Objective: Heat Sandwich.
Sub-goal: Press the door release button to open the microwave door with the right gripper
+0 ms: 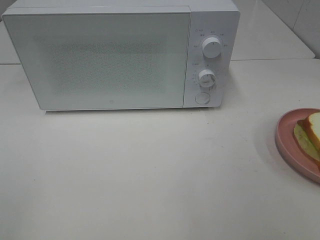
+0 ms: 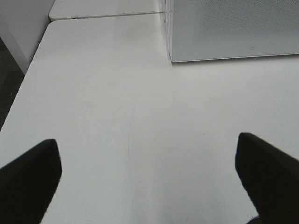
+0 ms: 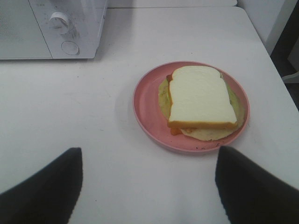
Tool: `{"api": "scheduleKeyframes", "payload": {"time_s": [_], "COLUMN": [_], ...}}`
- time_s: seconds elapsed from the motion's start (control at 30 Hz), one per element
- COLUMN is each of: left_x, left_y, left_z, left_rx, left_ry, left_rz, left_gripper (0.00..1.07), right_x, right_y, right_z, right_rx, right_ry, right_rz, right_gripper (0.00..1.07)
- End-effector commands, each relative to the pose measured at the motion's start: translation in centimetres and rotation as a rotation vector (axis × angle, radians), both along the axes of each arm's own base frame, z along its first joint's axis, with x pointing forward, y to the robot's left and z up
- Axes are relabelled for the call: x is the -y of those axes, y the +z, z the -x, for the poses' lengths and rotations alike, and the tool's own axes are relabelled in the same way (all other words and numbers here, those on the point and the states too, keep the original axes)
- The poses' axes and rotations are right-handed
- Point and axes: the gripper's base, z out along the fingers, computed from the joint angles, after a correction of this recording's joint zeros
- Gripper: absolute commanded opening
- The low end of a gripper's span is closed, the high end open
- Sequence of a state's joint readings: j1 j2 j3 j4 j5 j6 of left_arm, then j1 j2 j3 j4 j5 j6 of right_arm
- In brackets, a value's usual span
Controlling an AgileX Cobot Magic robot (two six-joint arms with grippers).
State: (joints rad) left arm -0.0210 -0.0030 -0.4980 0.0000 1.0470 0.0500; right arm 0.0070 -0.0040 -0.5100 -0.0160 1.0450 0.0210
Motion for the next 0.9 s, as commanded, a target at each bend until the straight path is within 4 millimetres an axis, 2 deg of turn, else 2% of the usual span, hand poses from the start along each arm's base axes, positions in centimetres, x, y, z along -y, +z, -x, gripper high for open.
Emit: {"api": "scheduleKeyframes", "payload": {"time_s": [0.03, 0.33, 0.5, 0.9], "left_x": [0.0, 0.0, 0.0, 0.0], "left_y": [-0.1, -0.1, -0.1, -0.1], "left_z": [0.3, 0.3, 0.3, 0.3], "left_rx": [0.033, 0.033, 0.033, 0.033], "left_ry": [0.002, 0.002, 0.002, 0.002], "left_rz": [0.004, 0.004, 0.004, 0.004], "left_gripper": [0.96, 0.96, 0.96, 0.96], "right_x": [0.0, 0.0, 0.0, 0.0], "right_y": [0.6, 1.5, 1.8, 2.2], "right_z": [0.3, 0.1, -1.0, -6.9], "right_rx": [0.056, 0.142, 0.101, -0.027], "right_ry": [0.001, -0.003, -0.011, -0.01], "right_rz": [0.011, 0.003, -0.013, -0.012], "right_gripper": [0.75, 0.75, 0.75, 0.75]}}
